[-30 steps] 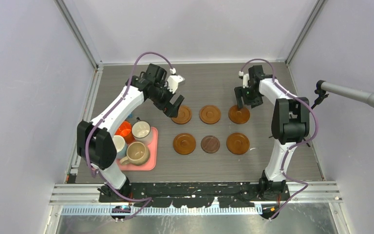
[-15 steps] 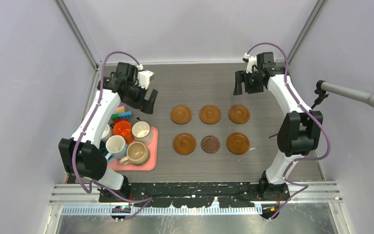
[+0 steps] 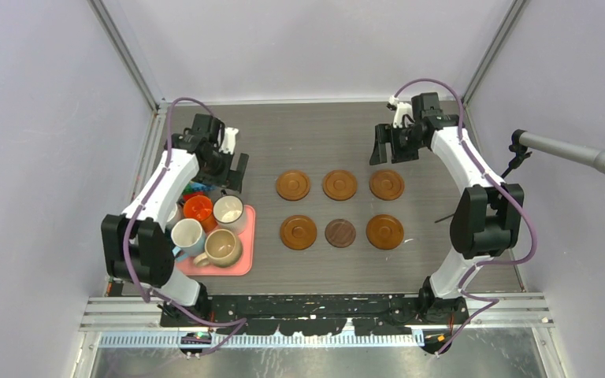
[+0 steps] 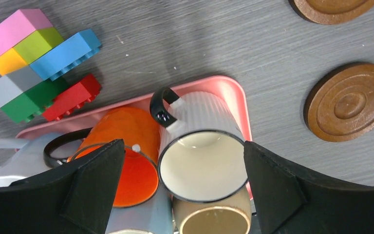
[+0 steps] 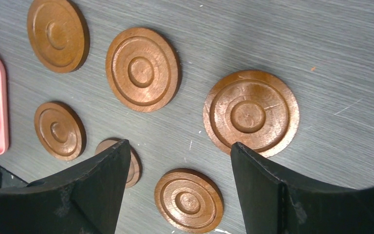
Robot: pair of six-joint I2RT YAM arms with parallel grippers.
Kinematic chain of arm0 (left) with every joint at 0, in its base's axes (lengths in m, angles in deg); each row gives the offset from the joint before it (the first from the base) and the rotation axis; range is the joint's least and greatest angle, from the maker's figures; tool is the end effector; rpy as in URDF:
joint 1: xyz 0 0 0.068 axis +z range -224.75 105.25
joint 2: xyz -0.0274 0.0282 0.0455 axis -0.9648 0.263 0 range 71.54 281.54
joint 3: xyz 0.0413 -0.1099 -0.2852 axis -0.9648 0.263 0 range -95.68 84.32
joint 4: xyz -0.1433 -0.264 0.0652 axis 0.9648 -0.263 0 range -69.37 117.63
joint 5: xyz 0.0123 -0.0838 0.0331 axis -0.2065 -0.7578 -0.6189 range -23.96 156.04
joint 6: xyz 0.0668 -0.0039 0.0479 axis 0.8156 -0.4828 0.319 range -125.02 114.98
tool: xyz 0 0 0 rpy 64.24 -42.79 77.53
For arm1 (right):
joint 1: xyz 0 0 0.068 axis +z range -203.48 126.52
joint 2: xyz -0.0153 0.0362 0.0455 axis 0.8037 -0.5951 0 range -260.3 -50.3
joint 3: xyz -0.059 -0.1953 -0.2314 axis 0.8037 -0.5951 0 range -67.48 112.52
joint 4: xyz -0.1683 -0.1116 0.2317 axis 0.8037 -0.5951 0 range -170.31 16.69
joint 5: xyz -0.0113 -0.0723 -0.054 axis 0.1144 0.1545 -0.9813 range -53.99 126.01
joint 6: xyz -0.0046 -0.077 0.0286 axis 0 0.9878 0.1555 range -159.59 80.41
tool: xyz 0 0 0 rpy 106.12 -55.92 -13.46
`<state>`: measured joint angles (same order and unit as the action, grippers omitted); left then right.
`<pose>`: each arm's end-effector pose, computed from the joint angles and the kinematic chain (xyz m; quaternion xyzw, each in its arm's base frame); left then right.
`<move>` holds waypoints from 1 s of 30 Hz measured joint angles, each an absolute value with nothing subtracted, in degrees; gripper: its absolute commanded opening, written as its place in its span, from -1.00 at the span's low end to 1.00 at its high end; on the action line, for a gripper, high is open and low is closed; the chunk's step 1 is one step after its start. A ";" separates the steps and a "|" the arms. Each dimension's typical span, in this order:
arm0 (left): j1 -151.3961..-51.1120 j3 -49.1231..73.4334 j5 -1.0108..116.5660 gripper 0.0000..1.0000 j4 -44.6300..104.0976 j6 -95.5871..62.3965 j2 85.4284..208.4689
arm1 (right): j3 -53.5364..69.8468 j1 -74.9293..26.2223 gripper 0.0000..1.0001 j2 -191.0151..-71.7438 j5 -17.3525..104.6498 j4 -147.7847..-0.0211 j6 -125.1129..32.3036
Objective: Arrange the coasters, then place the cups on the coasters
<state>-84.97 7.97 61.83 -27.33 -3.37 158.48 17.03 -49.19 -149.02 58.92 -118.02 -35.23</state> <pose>0.3570 -0.0697 0.2864 0.1087 0.9706 -0.0517 0.2084 0.4337 0.0604 0.2770 -0.1243 0.9376 0.1912 0.2627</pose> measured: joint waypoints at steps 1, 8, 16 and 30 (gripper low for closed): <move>-84.97 7.97 61.81 0.93 -27.02 -3.50 159.18 | 17.05 -48.97 0.59 -149.02 59.19 -118.17 -35.23; -84.97 7.84 60.41 0.98 -25.36 -5.07 165.74 | 17.71 -47.24 0.58 -149.02 60.45 -119.41 -35.21; -85.28 6.24 55.06 0.89 -24.82 -6.12 168.51 | 17.93 -47.11 0.58 -149.02 61.77 -120.33 -35.23; -94.83 8.08 47.93 0.76 -25.56 0.94 167.42 | 18.45 -46.50 0.56 -149.02 63.38 -121.45 -35.08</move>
<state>-94.83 8.08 47.93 -25.56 0.94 167.42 18.45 -46.50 -149.02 63.38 -121.45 -35.08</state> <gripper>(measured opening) 0.895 0.787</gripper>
